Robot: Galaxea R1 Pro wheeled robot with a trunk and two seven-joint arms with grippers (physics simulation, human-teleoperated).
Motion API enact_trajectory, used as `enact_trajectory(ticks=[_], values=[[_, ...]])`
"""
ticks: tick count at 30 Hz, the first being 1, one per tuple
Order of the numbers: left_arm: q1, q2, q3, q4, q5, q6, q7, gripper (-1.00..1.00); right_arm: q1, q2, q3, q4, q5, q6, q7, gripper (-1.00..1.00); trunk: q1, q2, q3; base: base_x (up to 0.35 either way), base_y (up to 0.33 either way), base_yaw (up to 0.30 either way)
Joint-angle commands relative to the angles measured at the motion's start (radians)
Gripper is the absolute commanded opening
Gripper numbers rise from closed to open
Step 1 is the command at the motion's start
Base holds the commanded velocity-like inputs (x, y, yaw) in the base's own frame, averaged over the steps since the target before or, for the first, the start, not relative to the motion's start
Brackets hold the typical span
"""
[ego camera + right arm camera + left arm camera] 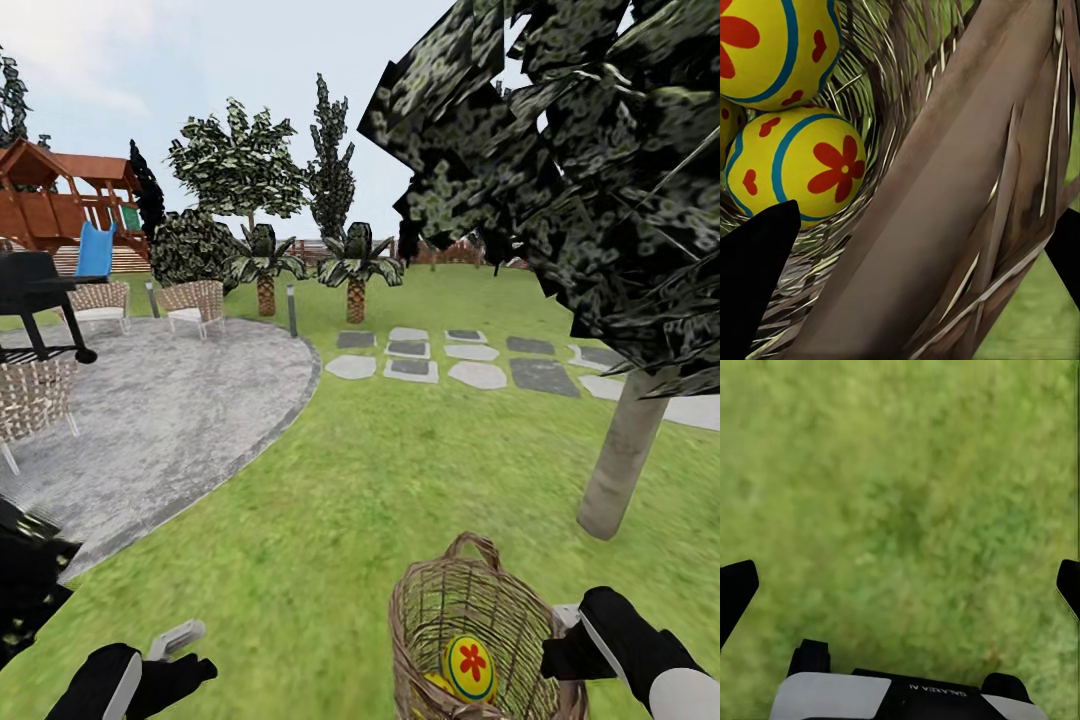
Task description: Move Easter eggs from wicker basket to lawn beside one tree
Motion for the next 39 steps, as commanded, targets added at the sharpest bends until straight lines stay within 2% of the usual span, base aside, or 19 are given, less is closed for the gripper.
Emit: enact_trajectory(ticks=[1,29,39], values=[[-0.001,0.0,0.002,-0.001,0.009,0.006,0.001,1.0,-0.001,-0.001,0.005,-0.002,0.002,0.003,0.008,-1.0,0.001,-0.001,-0.001,0.337,0.0,0.0],[-0.001,-0.001,0.002,-0.001,0.007,0.007,0.001,1.0,-0.001,0.001,0.005,-0.003,0.002,0.003,0.007,-1.0,0.001,-0.001,-0.001,0.337,0.0,0.033],[-0.001,0.0,0.002,-0.001,0.009,0.007,0.001,1.0,-0.001,0.001,0.005,-0.002,0.002,0.003,0.007,-1.0,0.001,-0.001,-0.001,0.337,0.0,0.234]])
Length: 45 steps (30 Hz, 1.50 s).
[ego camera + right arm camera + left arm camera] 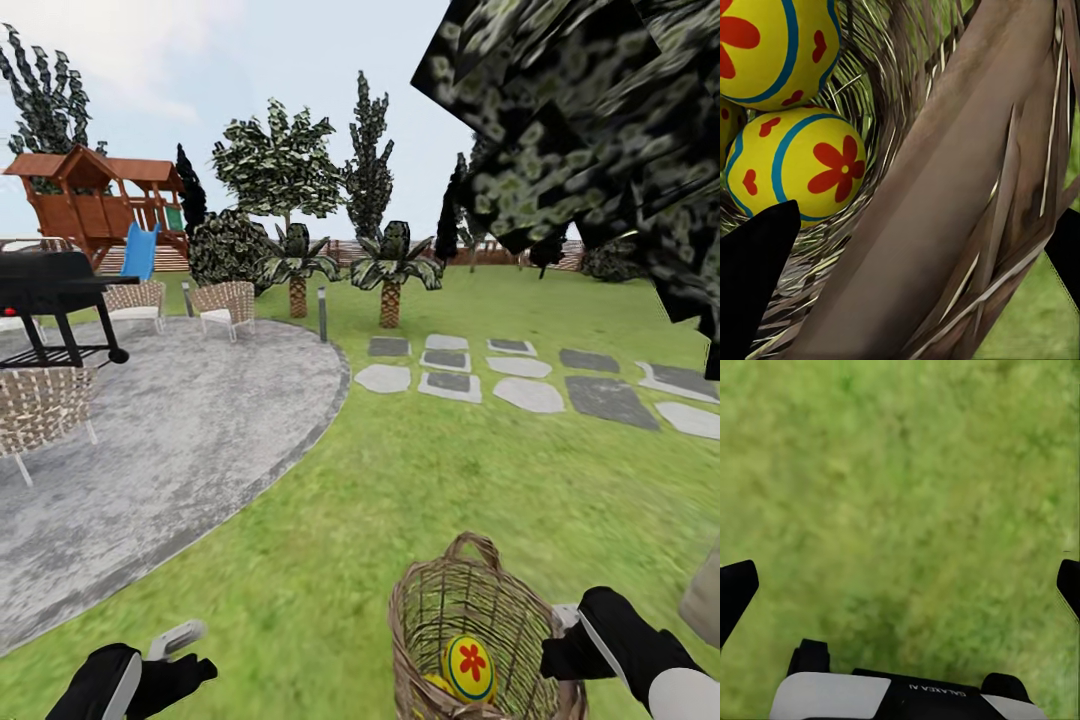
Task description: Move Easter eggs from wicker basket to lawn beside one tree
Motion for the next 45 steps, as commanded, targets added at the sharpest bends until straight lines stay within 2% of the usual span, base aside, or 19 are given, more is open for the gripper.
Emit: enact_trajectory(ticks=[1,24,41,45], values=[[-0.001,0.0,0.002,-0.001,0.008,0.006,0.001,1.0,-0.001,-0.001,0.005,-0.002,0.001,0.004,0.009,-1.0,0.001,-0.001,-0.001,0.337,0.0,0.255],[-0.001,0.0,0.002,-0.001,0.008,0.007,0.001,1.0,-0.001,-0.001,0.004,-0.001,0.001,0.004,0.01,-1.0,0.001,-0.001,-0.001,0.337,0.0,0.256],[-0.001,0.0,0.002,-0.001,0.008,0.007,0.001,1.0,-0.001,0.0,0.006,0.001,0.001,0.004,0.01,-1.0,0.001,-0.001,-0.001,0.337,0.0,0.009],[-0.001,0.0,0.002,-0.001,0.008,0.007,0.001,1.0,-0.001,0.0,0.006,0.001,0.001,0.004,0.01,-1.0,0.001,-0.001,-0.001,0.337,0.003,-0.212]])
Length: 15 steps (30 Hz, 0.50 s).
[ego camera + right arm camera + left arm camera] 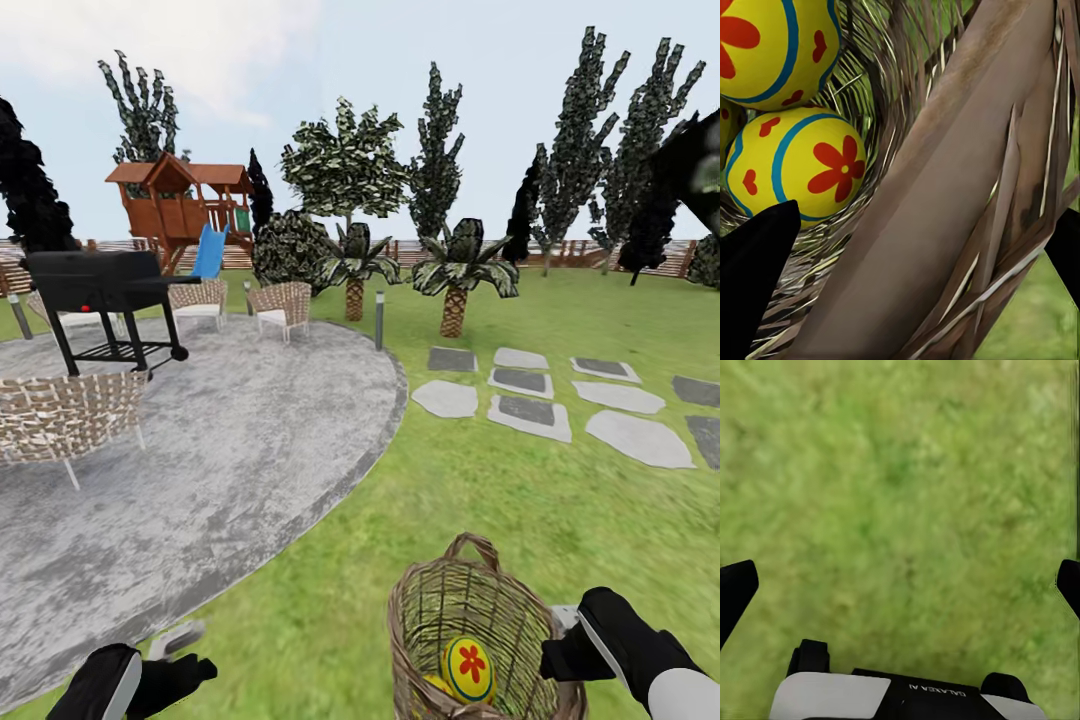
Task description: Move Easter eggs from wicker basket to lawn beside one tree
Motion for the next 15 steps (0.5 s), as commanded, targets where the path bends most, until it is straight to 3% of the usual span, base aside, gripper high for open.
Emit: enact_trajectory(ticks=[1,7,15], values=[[0.0,0.0,0.002,-0.001,0.008,0.007,0.001,1.0,-0.001,-0.001,0.005,-0.001,0.002,0.003,0.008,-1.0,0.001,-0.001,-0.001,0.337,0.053,-0.296],[0.0,0.0,0.002,-0.001,0.008,0.007,0.001,1.0,-0.001,-0.001,0.005,-0.001,0.002,0.003,0.008,-1.0,0.001,-0.001,-0.001,0.337,0.07,-0.284],[0.0,0.0,0.002,-0.001,0.008,0.007,0.001,1.0,-0.001,-0.001,0.005,-0.001,0.002,0.003,0.008,-1.0,0.001,-0.001,-0.001,0.337,0.042,-0.067]])
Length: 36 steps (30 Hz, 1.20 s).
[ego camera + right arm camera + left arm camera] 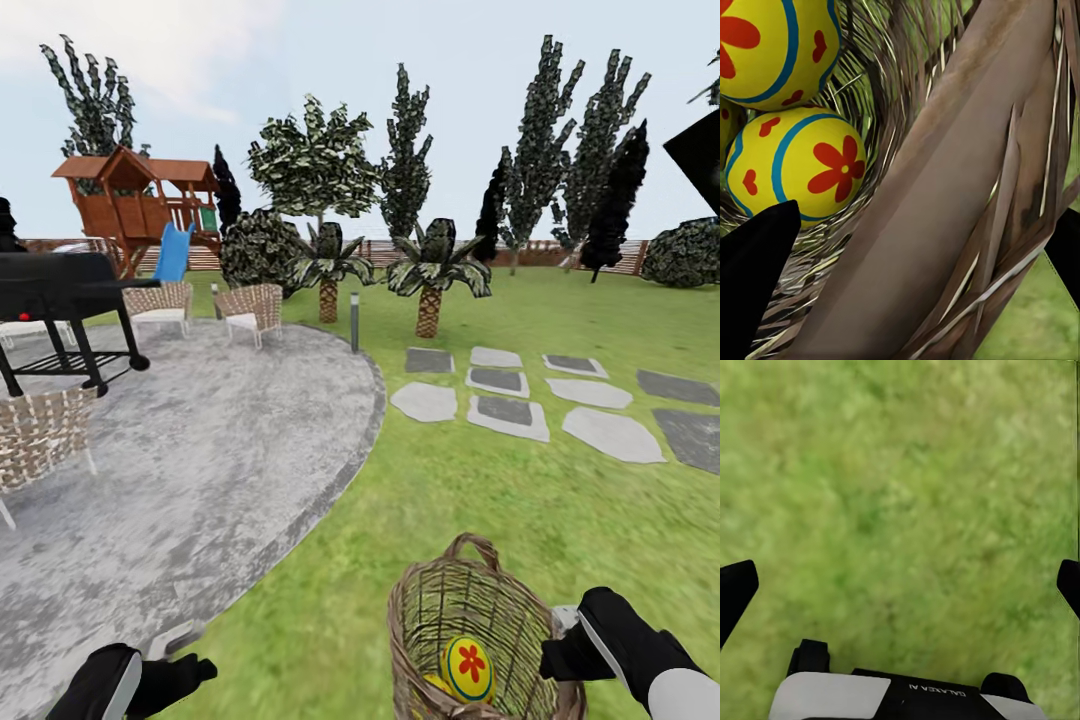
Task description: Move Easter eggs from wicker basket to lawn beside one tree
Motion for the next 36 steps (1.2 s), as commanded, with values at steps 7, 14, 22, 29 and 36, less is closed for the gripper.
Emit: enact_trajectory(ticks=[7,14,22,29,36], values=[[0.0,0.0,0.002,-0.001,0.008,0.007,0.001,1.0,-0.001,0.0,0.005,0.0,0.005,0.003,0.008,-1.0,0.001,-0.001,-0.001,0.337,0.0,-0.298],[0.0,0.0,0.002,-0.001,0.008,0.007,0.001,1.0,-0.001,0.0,0.005,0.0,0.005,0.003,0.008,-1.0,0.001,-0.001,-0.001,0.337,0.0,-0.101],[0.0,0.0,0.002,-0.001,0.008,0.006,0.001,1.0,-0.001,0.001,0.005,0.0,0.005,0.003,0.008,-1.0,0.001,-0.001,-0.001,0.337,0.0,-0.194],[0.0,0.0,0.002,-0.001,0.008,0.006,0.001,1.0,-0.001,0.001,0.005,0.0,0.005,0.003,0.008,-1.0,0.001,-0.001,-0.001,0.337,0.0,0.0],[0.0,0.0,0.002,-0.001,0.008,0.007,0.001,1.0,-0.001,0.001,0.005,0.0,0.005,0.003,0.007,-1.0,0.001,-0.001,-0.001,0.337,0.0,-0.181]])
